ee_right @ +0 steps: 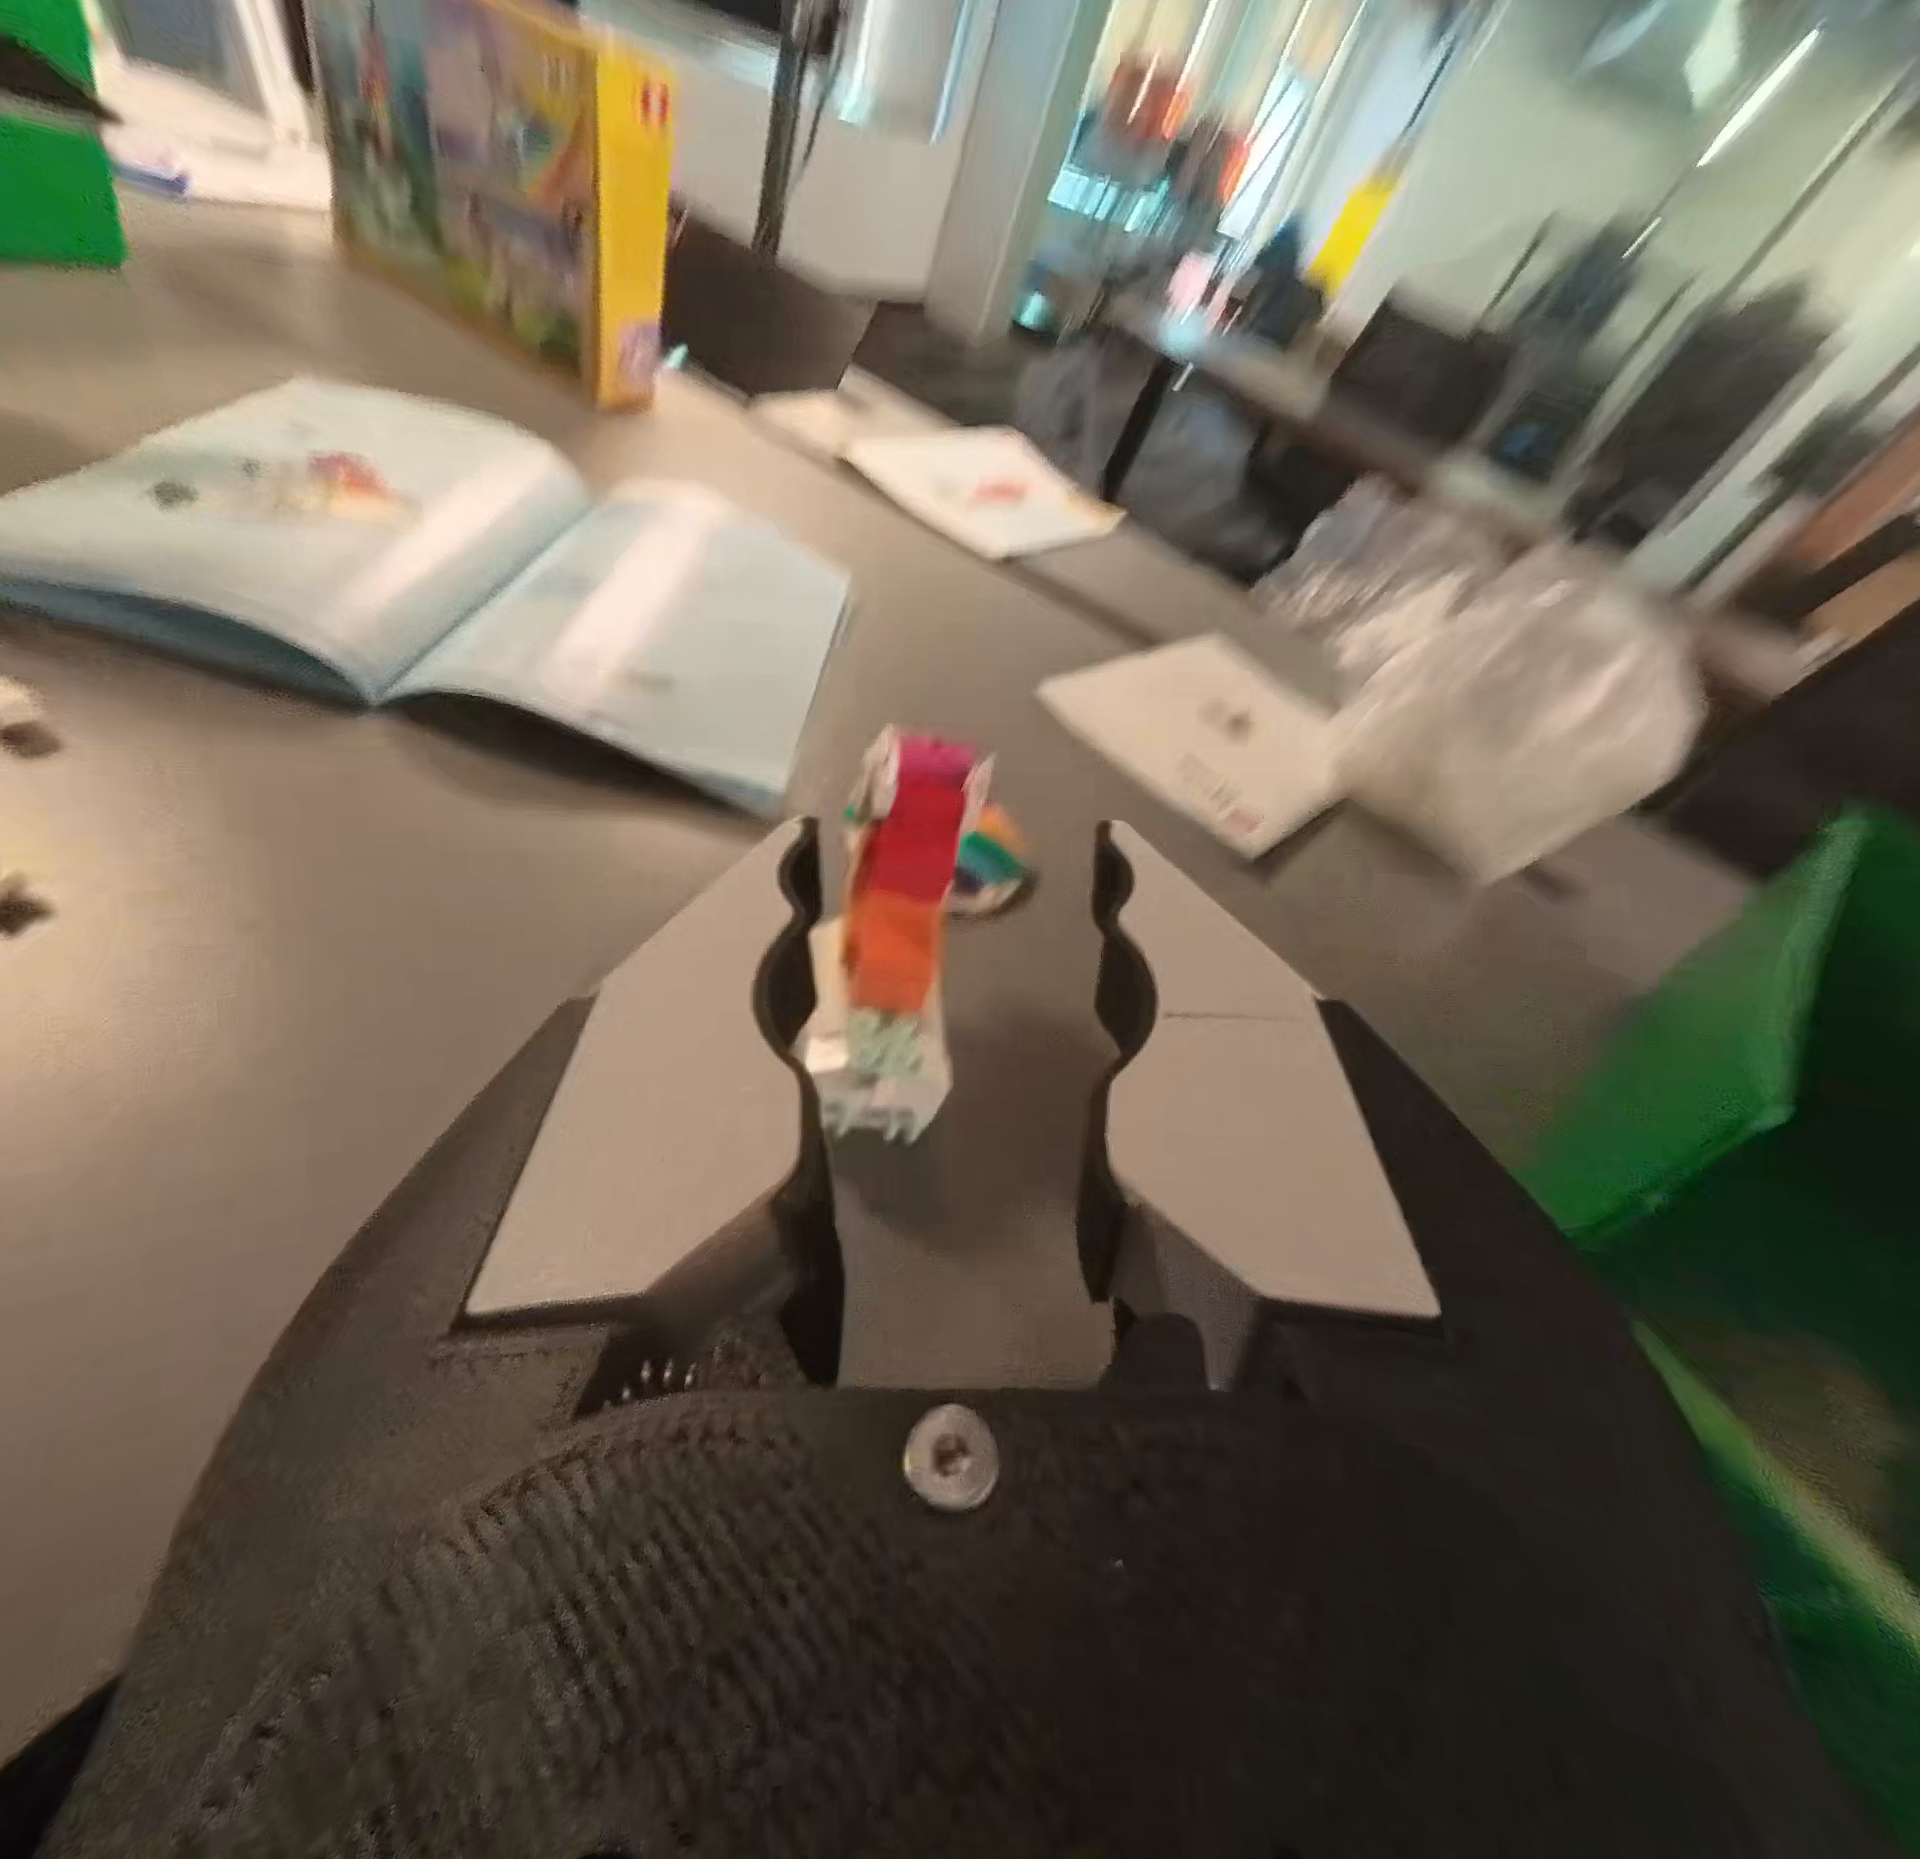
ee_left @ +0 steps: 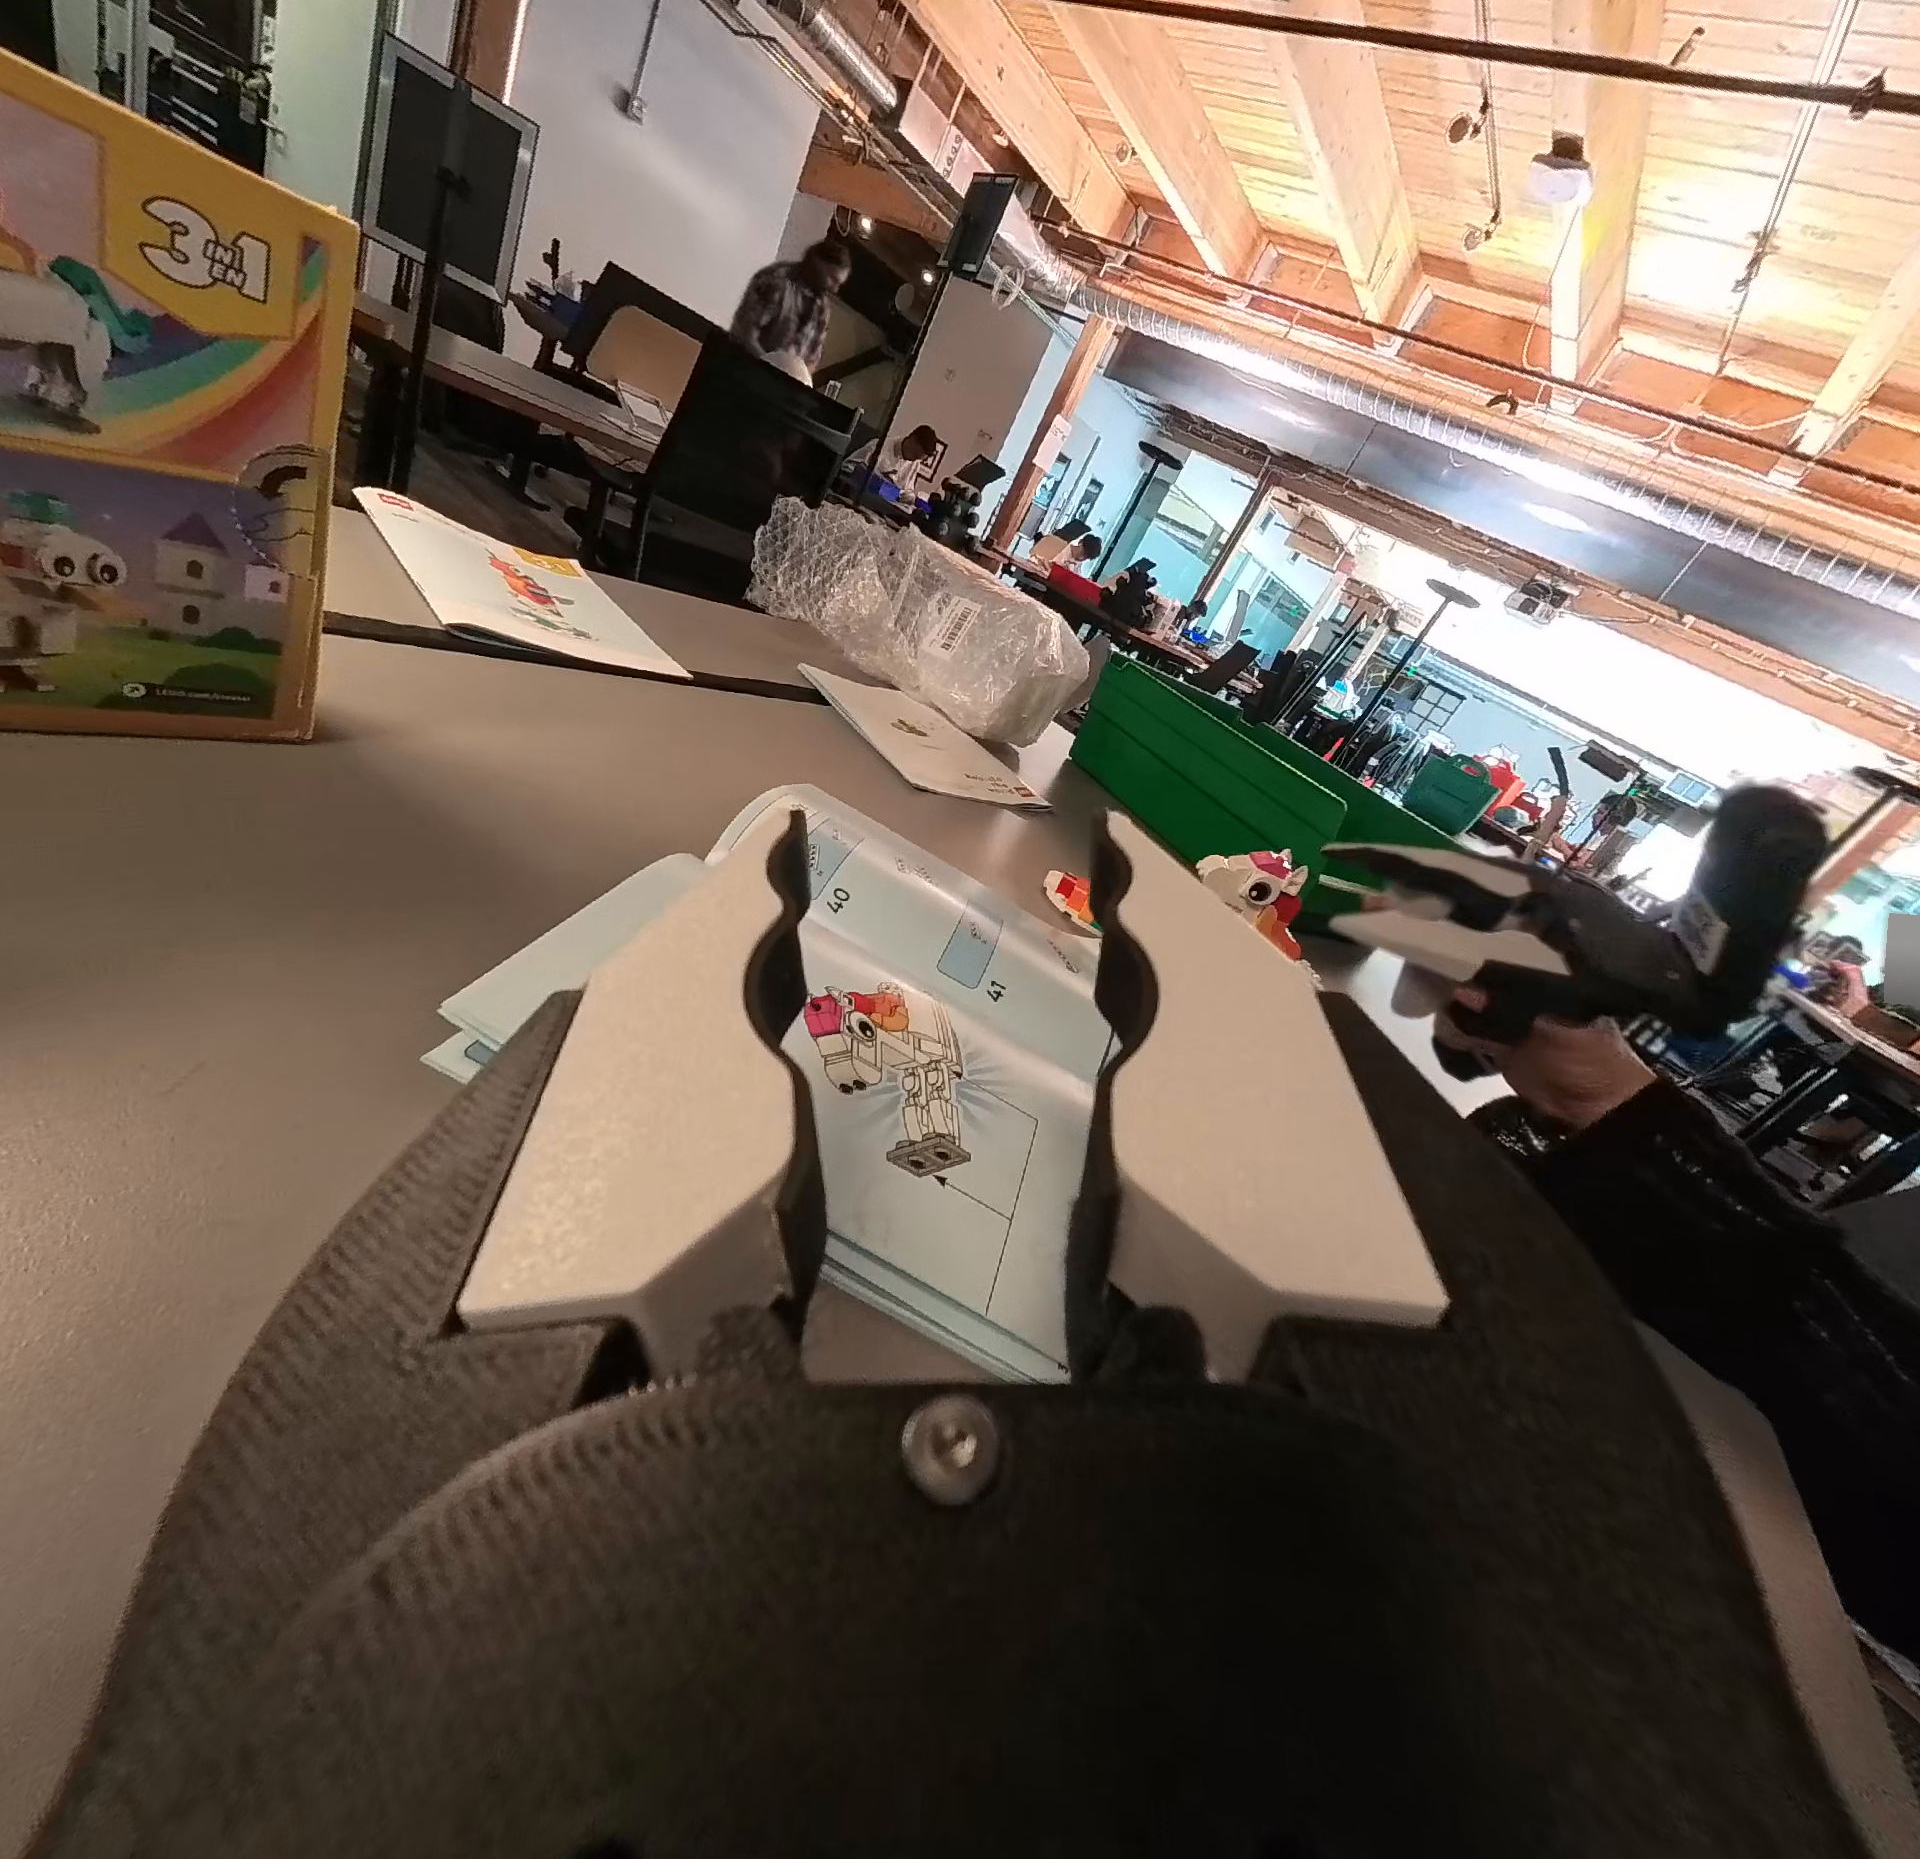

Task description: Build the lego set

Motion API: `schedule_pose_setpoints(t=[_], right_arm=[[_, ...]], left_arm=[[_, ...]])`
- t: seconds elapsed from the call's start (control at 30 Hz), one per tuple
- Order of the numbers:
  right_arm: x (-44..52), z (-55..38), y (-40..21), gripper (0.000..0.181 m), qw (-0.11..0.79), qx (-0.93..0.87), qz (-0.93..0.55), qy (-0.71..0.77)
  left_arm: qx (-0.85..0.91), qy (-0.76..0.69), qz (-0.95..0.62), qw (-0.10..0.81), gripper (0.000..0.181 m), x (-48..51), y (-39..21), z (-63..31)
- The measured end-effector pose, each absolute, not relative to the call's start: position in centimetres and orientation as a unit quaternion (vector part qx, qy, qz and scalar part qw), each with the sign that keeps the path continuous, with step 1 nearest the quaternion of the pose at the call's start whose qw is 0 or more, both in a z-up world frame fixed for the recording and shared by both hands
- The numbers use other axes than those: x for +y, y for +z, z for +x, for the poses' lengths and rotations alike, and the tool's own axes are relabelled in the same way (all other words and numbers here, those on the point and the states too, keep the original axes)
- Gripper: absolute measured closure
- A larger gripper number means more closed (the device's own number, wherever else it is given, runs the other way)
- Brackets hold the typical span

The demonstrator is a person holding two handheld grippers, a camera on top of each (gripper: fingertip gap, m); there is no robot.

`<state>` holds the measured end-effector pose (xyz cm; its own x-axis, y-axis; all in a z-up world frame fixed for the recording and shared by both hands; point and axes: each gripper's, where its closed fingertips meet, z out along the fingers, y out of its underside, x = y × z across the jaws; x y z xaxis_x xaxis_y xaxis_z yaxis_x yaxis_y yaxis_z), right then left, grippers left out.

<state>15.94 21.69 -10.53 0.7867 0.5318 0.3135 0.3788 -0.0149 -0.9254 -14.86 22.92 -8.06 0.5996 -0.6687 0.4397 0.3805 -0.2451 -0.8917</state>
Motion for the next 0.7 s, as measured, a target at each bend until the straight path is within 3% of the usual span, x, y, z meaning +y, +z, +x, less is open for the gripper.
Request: schedule_pose_setpoints(t=[0.17, 0.7], right_arm=[[22.2, 15.3, -16.2, 0.116, 0.496, -0.351, -0.792, 0.056], [22.5, 15.1, -17.9, 0.144, 0.446, -0.362, -0.817, 0.060]], left_arm=[[0.113, -0.432, -0.657, 0.607, 0.128, 22.8, -7.9, -14.8], [0.114, -0.416, -0.648, 0.628, 0.127, 22.7, -7.2, -15.4]])
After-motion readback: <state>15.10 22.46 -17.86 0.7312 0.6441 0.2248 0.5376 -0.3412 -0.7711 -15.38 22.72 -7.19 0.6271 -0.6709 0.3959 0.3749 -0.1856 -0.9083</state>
